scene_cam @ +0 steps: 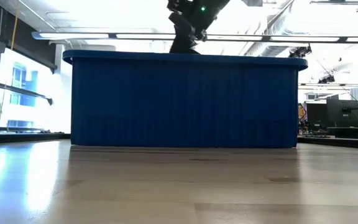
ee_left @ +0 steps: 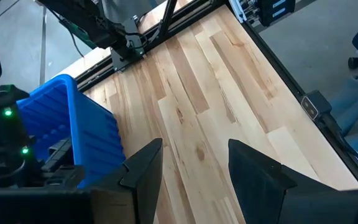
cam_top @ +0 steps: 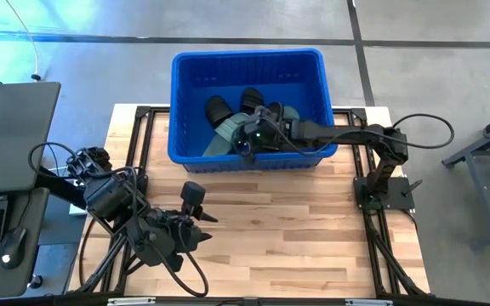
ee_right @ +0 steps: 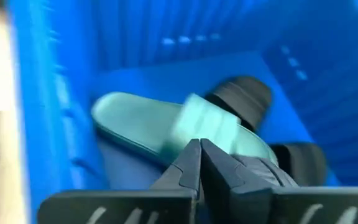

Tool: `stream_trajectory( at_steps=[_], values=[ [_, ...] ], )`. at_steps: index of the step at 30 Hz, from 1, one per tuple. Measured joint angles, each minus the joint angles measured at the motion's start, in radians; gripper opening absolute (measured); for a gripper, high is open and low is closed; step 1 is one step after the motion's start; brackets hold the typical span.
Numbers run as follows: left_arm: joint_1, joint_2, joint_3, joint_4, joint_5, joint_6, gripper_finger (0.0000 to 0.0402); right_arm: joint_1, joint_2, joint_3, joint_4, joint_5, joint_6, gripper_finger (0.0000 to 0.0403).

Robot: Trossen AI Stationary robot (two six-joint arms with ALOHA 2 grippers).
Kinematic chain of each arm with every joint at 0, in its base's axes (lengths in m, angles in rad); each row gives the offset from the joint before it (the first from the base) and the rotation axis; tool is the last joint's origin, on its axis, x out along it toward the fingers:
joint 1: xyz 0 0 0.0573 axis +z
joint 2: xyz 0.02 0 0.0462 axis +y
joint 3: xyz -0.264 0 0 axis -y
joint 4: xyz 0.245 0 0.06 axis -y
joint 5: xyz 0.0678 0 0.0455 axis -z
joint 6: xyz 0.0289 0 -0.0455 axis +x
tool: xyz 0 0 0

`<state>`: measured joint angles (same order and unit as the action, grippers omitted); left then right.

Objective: Pick and place slides into bin
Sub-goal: Put the black slide into the blue bin, then return to Home Position

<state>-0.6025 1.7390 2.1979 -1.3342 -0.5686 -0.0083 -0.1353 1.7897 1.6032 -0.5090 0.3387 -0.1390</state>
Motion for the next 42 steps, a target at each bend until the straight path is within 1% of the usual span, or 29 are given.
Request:
stream_trajectory(
  at_steps=[3, 5, 8, 10, 12, 16, 21, 23, 26, 28, 29, 31, 34, 36, 39, 42],
  values=[
    [0.0, 0.0, 0.0, -0.001, 0.0, 0.0, 0.0168, 0.006, 0.0, 0.0, 0.029, -0.066, -0.023, 0.0],
    [0.0, 0.0, 0.0, -0.002, 0.0, 0.0, 0.0168, 0.014, 0.0, 0.0, 0.059, -0.115, -0.077, 0.0],
    [0.0, 0.0, 0.0, -0.002, 0.0, 0.0, 0.0168, 0.025, 0.0, 0.0, 0.119, -0.239, -0.156, 0.0],
    [0.0, 0.0, 0.0, -0.002, 0.0, 0.0, 0.0168, 0.036, 0.0, 0.0, 0.169, -0.27, -0.153, 0.0],
    [0.0, 0.0, 0.0, -0.002, 0.0, 0.0, 0.0168, 0.049, 0.0, 0.0, 0.212, -0.268, -0.155, 0.0],
    [0.0, 0.0, 0.0, -0.002, 0.0, -0.009, 0.0168, 0.095, 0.0, 0.001, 0.256, -0.22, -0.244, 0.0],
    [0.0, 0.0, 0.0, -0.019, 0.008, -0.067, 0.0168, 0.207, -0.022, 0.049, 0.228, -0.056, -0.285, 0.0],
    [0.0, 0.0, 0.0, -0.062, 0.061, -0.067, 0.0168, 0.263, -0.053, 0.075, 0.183, -0.01, -0.277, 0.0],
    [-0.01, 0.0, 0.0, -0.15, 0.078, -0.08, 0.0168, 0.351, -0.104, 0.115, 0.083, 0.049, -0.189, 0.0],
    [-0.02, 0.0, 0.0, -0.194, 0.078, -0.12, 0.0168, 0.404, -0.136, 0.128, -0.006, 0.079, -0.12, 0.0],
    [-0.02, 0.0, 0.0, -0.209, 0.077, -0.15, 0.0168, 0.427, -0.152, 0.134, -0.048, 0.08, -0.075, 0.0],
    [-0.031, 0.0, -0.001, -0.221, 0.061, -0.206, 0.0168, 0.469, -0.187, 0.136, -0.16, 0.076, 0.07, 0.0],
    [-0.062, 0.0, -0.009, -0.227, -0.04, -0.241, 0.0168, 0.535, -0.238, 0.137, -0.34, 0.069, 0.298, 0.0],
    [-0.101, -0.001, -0.009, -0.238, -0.108, -0.304, 0.0168, 0.59, -0.267, 0.125, -0.441, 0.087, 0.409, 0.0],
    [-0.178, -0.004, -0.009, -0.238, -0.165, -0.361, 0.0168, 0.689, -0.311, 0.061, -0.494, 0.213, 0.523, 0.0],
    [-0.258, -0.005, -0.049, -0.236, -0.24, -0.454, 0.0168, 0.801, -0.356, -0.063, -0.433, 0.335, 0.608, 0.0]
  ],
)
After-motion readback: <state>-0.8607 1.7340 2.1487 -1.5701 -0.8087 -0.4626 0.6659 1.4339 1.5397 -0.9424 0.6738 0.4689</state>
